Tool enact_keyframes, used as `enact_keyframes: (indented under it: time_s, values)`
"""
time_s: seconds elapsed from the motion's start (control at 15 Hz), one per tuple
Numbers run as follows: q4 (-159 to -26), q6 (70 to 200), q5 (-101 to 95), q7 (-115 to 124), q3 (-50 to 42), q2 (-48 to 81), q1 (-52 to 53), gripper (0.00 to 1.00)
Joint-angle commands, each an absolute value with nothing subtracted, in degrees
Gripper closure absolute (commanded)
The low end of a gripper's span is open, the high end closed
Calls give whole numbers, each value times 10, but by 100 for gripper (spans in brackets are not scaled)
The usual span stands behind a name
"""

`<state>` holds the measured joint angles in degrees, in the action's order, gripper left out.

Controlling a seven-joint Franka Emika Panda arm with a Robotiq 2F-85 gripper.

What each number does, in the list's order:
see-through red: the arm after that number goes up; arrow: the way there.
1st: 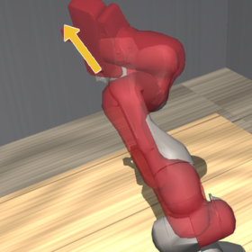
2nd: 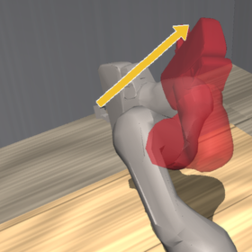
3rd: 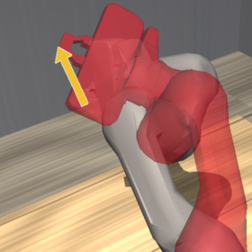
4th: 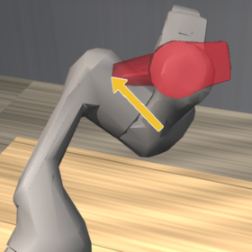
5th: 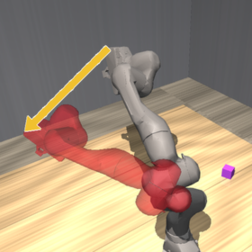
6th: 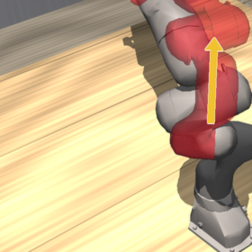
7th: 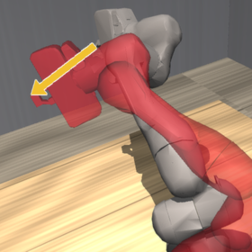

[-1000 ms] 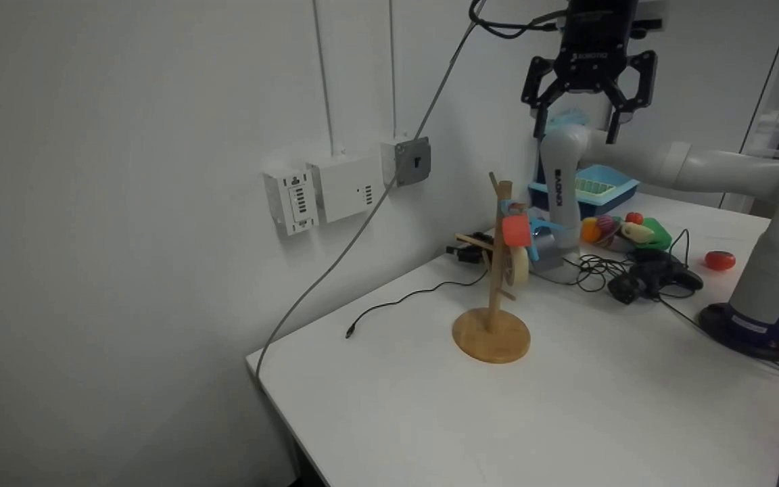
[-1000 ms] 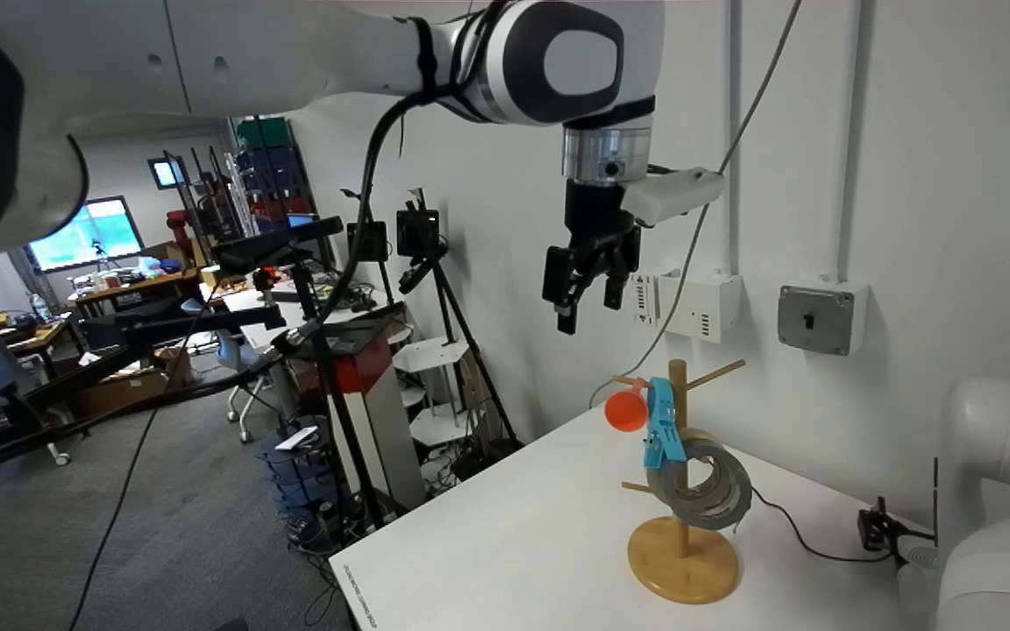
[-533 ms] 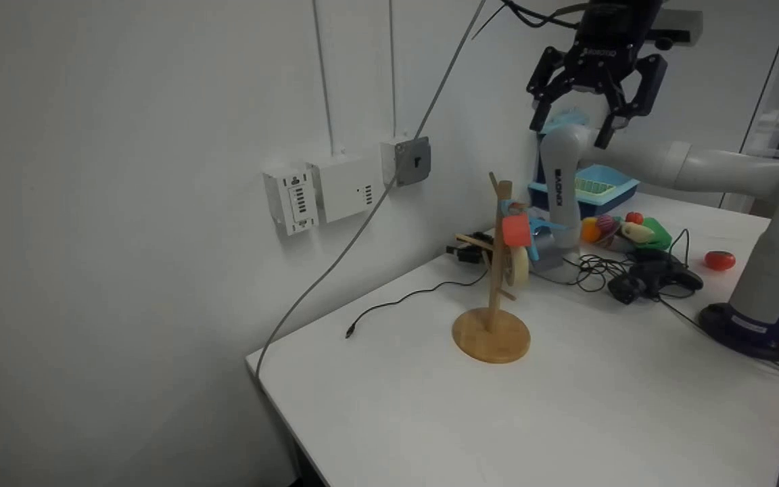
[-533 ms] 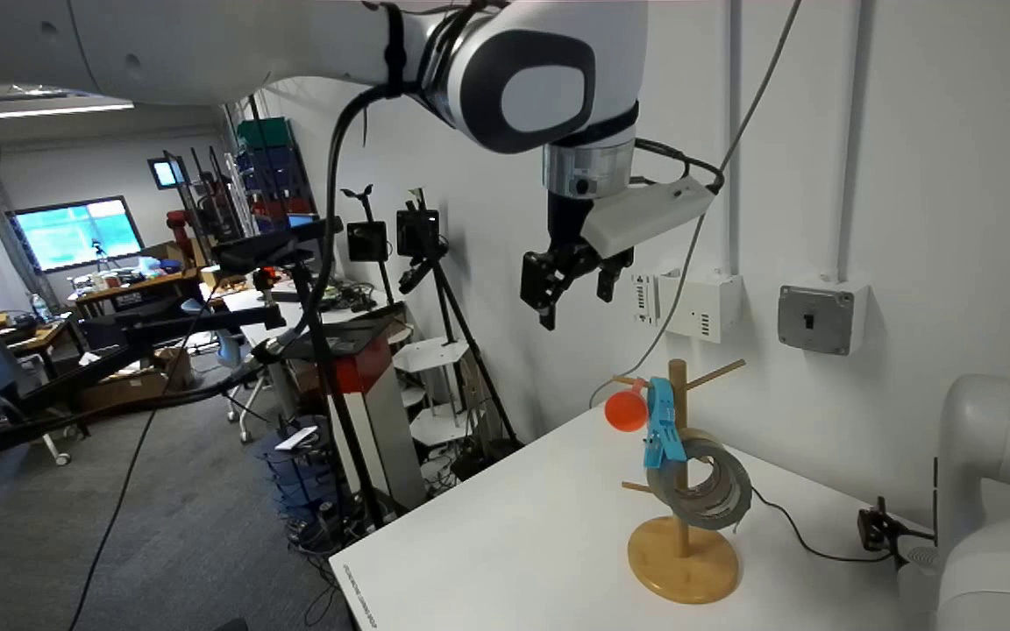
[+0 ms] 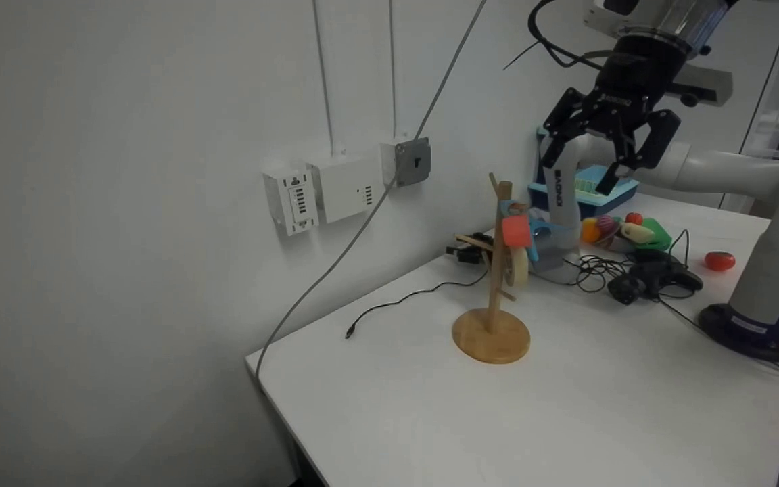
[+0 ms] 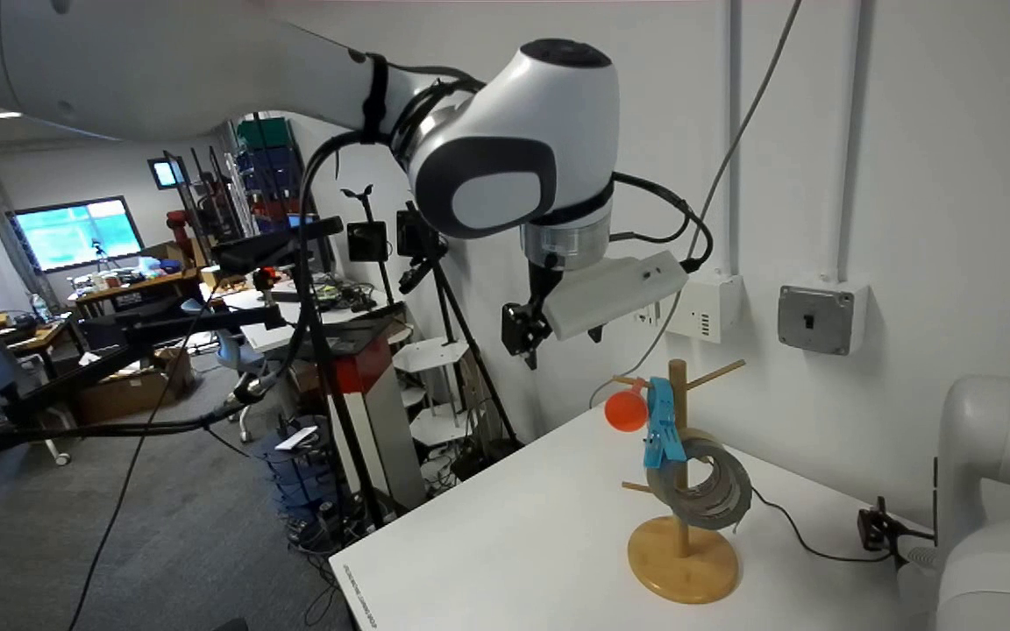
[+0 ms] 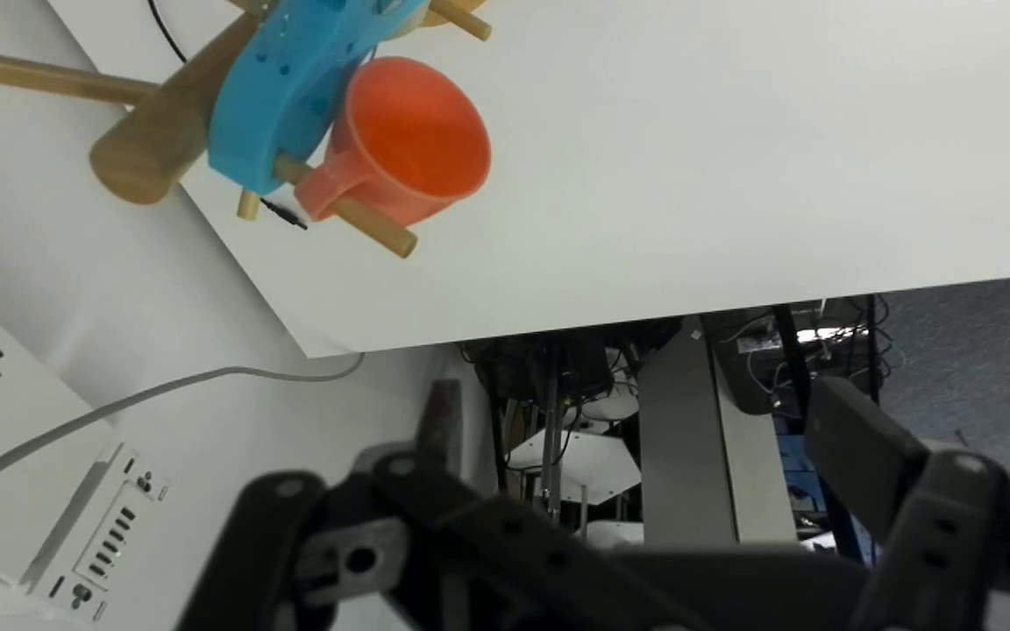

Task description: Hang the cup on the wooden stand

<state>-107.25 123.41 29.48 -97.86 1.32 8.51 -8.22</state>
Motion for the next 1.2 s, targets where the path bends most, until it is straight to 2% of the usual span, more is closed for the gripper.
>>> enact_keyframes:
  time_s: [0.0, 0.8, 1.13]
  values:
    - [-1144, 1302, 357, -991, 12, 43, -75, 0]
    - [-1236, 1508, 455, -979, 12, -13, -31, 0]
    - [-1264, 1535, 446, -936, 21, -25, -28, 0]
